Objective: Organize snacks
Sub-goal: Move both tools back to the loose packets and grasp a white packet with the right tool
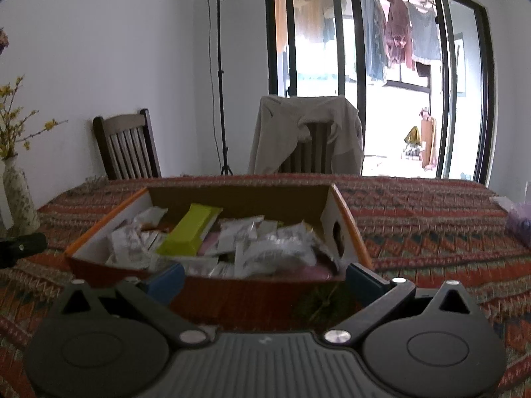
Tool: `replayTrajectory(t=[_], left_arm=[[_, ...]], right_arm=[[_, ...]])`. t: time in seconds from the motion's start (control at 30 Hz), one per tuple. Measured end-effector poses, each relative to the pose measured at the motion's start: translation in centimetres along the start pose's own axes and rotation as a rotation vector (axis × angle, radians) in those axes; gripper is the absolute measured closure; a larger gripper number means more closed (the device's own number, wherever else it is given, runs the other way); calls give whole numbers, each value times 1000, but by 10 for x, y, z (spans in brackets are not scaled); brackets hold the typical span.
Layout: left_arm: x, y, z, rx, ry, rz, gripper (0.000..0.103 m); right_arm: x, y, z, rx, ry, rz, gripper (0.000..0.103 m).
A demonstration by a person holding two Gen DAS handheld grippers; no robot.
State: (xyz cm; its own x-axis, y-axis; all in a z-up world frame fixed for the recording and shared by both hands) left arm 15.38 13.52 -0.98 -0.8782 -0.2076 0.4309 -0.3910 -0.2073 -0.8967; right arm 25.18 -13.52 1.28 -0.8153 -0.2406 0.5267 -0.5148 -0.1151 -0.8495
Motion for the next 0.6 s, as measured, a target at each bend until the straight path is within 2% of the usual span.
replayTrajectory(t=[0.13,0.23,0.3,0.6], left_arm=[[-8,14,-14,32,12,-33,0],[-17,24,-17,22,-16,-53,0],[-21,26,-19,26,-25,-79,0],[-21,29,-24,63,-6,-99,0]], right_arm=[[-11,15,-12,11,-8,-66,0],[-21,23,-24,16,-28,-110,0],[-27,25,-32,21,-47,-131,0],[-59,37,-60,43,-72,-233,0]])
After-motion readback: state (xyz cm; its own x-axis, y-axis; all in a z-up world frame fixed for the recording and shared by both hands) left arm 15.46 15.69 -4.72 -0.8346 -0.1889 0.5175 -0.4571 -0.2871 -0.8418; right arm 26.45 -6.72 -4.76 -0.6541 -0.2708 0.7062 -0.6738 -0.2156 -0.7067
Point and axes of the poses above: each gripper's, at about its wrist camera, not at the fingertips, and x roughly against the way its jaws point, z to its right, y to its underside, the point moved 4 cm from there along -x, roughly the way its jaws point, and after that the axes turned 3 degrees about -z, right-handed, at the moved point
